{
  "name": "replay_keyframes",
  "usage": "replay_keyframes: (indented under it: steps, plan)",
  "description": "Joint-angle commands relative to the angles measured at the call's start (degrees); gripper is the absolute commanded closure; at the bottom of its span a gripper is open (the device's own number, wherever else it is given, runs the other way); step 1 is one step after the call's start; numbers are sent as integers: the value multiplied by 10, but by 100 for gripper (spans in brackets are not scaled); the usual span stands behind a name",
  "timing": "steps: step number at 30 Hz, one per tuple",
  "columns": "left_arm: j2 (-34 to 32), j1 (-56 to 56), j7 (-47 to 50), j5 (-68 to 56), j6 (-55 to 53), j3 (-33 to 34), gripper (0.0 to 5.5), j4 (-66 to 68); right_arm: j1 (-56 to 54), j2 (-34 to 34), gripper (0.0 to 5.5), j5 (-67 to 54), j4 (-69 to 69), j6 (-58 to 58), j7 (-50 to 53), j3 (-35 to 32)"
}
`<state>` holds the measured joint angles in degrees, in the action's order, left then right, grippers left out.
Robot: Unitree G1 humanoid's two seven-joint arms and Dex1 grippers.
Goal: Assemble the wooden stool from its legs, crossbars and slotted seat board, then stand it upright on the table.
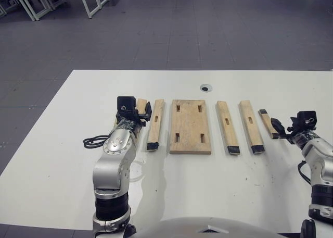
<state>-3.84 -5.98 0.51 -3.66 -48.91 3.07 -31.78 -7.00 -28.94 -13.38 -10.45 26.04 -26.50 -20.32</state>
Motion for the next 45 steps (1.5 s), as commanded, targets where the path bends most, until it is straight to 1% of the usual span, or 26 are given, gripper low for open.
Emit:
replay_keyframes:
  steps: [1, 12, 18, 21, 22, 26, 31, 32, 34, 35, 36, 37, 38, 39, 42, 44, 45]
  plan:
    - [-1, -15, 4, 2, -3, 3, 186, 3, 1, -11, 156, 2, -39, -11, -11, 10]
    - [1, -22, 5, 2, 2, 6, 186, 12, -15, -14, 156, 20, -141, -51, -37, 54]
    - [1, -26, 5, 3, 4, 6, 186, 19, -10, -9, 250, 30, -172, -84, -36, 69]
    - [0, -24, 4, 3, 4, 4, 186, 17, -4, -1, 313, 22, -177, -85, -35, 68]
    - [0, -24, 4, 3, 4, 4, 186, 17, -1, -1, 325, 22, -179, -87, -33, 67]
    - [-6, -28, 2, 3, -1, 8, 186, 16, 7, -1, 413, 23, -181, -92, -30, 66]
    - [-4, -29, 3, 3, 2, 8, 186, 20, 9, 7, 421, 23, -171, -105, -12, 62]
    - [-3, -31, -1, -3, -3, 10, 186, 20, 5, 6, 421, 26, -164, -117, 7, 53]
    - [1, -41, -30, -42, -49, 19, 186, 18, -5, -3, 421, 54, -125, -153, 72, 36]
    - [1, -47, -53, -73, -81, 23, 186, 19, -6, 0, 421, 65, -85, -163, 97, 36]
    - [11, -56, -72, -110, -117, 40, 186, 20, -5, 7, 421, 72, -38, -165, 113, 42]
    - [33, -77, -92, -164, -169, 78, 186, 28, -4, 24, 421, 71, 20, -157, 123, 54]
    - [57, -107, -107, -216, -224, 128, 186, 45, -3, 46, 421, 64, 81, -141, 130, 73]
    - [80, -150, -119, -271, -278, 190, 186, 74, 1, 71, 421, 59, 143, -121, 131, 107]
    - [105, -266, -125, -370, -359, 335, 186, 176, 21, 133, 421, 45, 273, -63, 133, 199]
    - [109, -312, -115, -394, -390, 392, 186, 231, 30, 160, 421, 43, 320, -29, 138, 244]
    - [111, -321, -109, -397, -399, 404, 186, 252, 31, 170, 421, 45, 334, -16, 140, 262]
